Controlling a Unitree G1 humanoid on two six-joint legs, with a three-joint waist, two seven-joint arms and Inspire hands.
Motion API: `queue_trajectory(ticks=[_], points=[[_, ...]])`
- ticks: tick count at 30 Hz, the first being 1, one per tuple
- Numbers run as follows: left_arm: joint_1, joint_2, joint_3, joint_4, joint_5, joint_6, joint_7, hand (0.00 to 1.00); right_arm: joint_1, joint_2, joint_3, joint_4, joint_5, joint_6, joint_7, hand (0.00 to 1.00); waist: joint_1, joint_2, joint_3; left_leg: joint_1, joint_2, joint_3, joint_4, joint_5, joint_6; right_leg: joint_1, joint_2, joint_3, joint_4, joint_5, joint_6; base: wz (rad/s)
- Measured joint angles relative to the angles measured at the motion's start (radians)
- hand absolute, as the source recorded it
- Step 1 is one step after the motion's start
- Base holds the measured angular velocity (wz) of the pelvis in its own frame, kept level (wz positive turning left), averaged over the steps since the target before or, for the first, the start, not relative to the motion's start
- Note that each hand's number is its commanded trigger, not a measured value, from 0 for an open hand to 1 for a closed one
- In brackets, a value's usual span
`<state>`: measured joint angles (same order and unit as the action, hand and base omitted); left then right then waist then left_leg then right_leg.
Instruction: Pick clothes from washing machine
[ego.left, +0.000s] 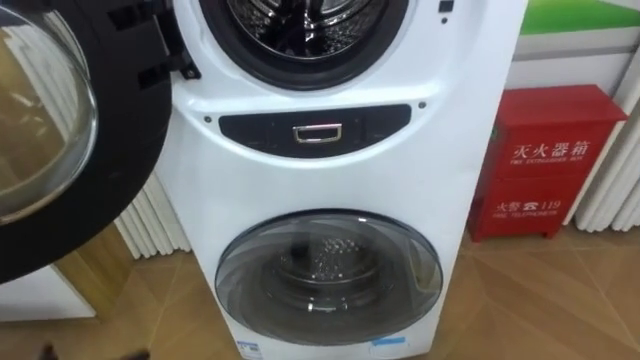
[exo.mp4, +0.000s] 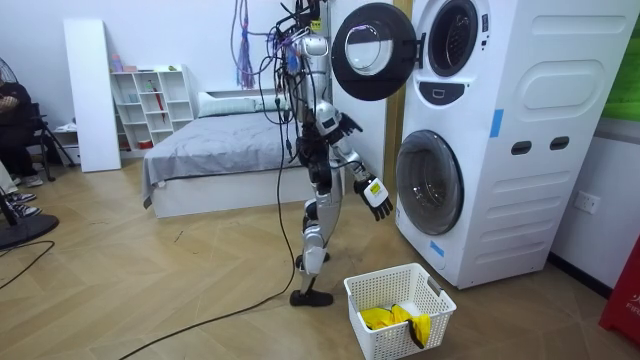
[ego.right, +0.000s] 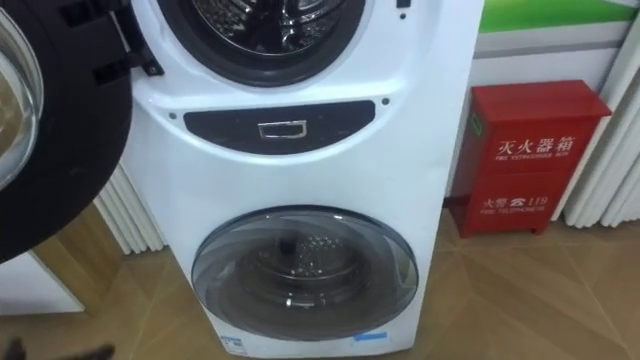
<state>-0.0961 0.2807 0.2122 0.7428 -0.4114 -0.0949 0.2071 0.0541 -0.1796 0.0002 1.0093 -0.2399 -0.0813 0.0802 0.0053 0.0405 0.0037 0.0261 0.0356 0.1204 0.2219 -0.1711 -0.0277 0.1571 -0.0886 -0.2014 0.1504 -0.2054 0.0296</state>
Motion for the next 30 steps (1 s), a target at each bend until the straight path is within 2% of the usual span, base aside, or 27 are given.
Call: queue_trajectory(ticks=[2, 3, 4, 6, 12, 15, 17, 19, 24, 26, 30], points=[[-0.001, 0.003, -0.001, -0.156, 0.001, -0.002, 0.004, 0.00, 0.004, 0.000, 0.000, -0.008, -0.007, -0.006, 0.002, 0.00, 0.000, 0.004, -0.0015, -0.008, 0.000, -0.001, -0.001, 0.000, 0.000, -0.010, 0.001, 0.001, 0.000, 0.000, 0.000, 0.00], [-0.004, 0.005, -0.001, -0.185, 0.001, -0.007, 0.004, 0.00, 0.005, 0.000, -0.001, -0.009, -0.006, -0.007, 0.003, 0.00, -0.001, 0.006, -0.0027, -0.010, 0.000, -0.001, -0.002, 0.000, 0.000, -0.013, 0.001, 0.000, 0.000, 0.000, 0.000, 0.00], [-0.010, 0.006, -0.001, -0.197, -0.011, 0.006, 0.009, 0.00, 0.005, 0.000, -0.001, -0.009, -0.009, -0.008, 0.005, 0.00, -0.003, 0.010, -0.0042, -0.013, 0.000, 0.000, -0.003, 0.000, 0.000, -0.015, 0.000, 0.000, 0.000, 0.000, 0.000, 0.00], [-0.009, 0.006, -0.001, -0.218, -0.011, 0.011, 0.015, 0.00, 0.015, 0.002, -0.002, -0.009, -0.027, -0.013, 0.011, 0.00, -0.003, 0.008, -0.0034, -0.018, 0.000, -0.008, -0.002, 0.000, 0.000, -0.018, 0.001, -0.004, 0.000, 0.000, 0.000, 0.09], [-0.010, 0.006, -0.008, -0.291, -0.019, 0.072, 0.042, 0.00, 0.017, 0.005, -0.016, -0.013, -0.040, -0.013, 0.030, 0.00, -0.001, 0.006, -0.0041, -0.037, -0.002, -0.027, 0.001, 0.000, 0.000, -0.024, 0.001, -0.011, 0.001, 0.001, 0.000, 0.10], [-0.011, 0.006, -0.011, -0.354, -0.016, 0.140, 0.051, 0.00, 0.024, 0.007, -0.025, -0.021, -0.042, -0.011, 0.034, 0.00, 0.005, 0.005, -0.0040, -0.045, -0.005, -0.043, 0.000, 0.000, 0.000, -0.029, 0.002, 0.005, 0.001, 0.001, 0.000, 0.15], [-0.011, 0.006, -0.013, -0.406, -0.006, 0.198, 0.058, 0.00, 0.030, 0.009, -0.025, -0.029, -0.047, -0.008, 0.039, 0.00, 0.019, 0.004, -0.0034, -0.049, -0.005, -0.051, 0.001, 0.000, 0.000, -0.034, 0.002, 0.005, 0.000, 0.001, 0.000, 0.03], [-0.011, 0.010, -0.027, -0.438, -0.001, 0.236, 0.067, 0.00, 0.045, 0.010, -0.026, -0.040, -0.069, -0.006, 0.042, 0.00, 0.029, 0.003, -0.0026, -0.050, -0.007, -0.055, 0.000, 0.000, 0.000, -0.033, 0.002, 0.006, 0.000, 0.001, 0.000, 0.08], [-0.011, 0.010, -0.044, -0.494, 0.032, 0.274, 0.089, 0.00, 0.076, 0.028, -0.054, -0.078, -0.113, -0.004, 0.043, 0.00, 0.045, -0.005, 0.0011, -0.063, -0.010, -0.069, 0.000, 0.000, 0.000, -0.039, 0.003, 0.006, 0.000, 0.001, 0.000, 0.09], [-0.011, 0.013, -0.056, -0.535, 0.032, 0.317, 0.098, 0.00, 0.081, 0.031, -0.072, -0.098, -0.122, -0.005, 0.044, 0.00, 0.056, -0.007, 0.0018, -0.066, -0.011, -0.082, -0.001, 0.000, 0.000, -0.042, 0.002, 0.005, 0.000, 0.003, 0.001, 0.03], [-0.011, 0.016, -0.091, -0.571, 0.034, 0.321, 0.117, 0.00, 0.067, 0.033, -0.073, -0.078, -0.122, -0.006, 0.045, 0.00, 0.060, -0.019, 0.0101, -0.068, -0.013, -0.104, -0.001, 0.000, 0.000, -0.036, 0.004, 0.008, 0.002, 0.003, 0.001, 0.17]])
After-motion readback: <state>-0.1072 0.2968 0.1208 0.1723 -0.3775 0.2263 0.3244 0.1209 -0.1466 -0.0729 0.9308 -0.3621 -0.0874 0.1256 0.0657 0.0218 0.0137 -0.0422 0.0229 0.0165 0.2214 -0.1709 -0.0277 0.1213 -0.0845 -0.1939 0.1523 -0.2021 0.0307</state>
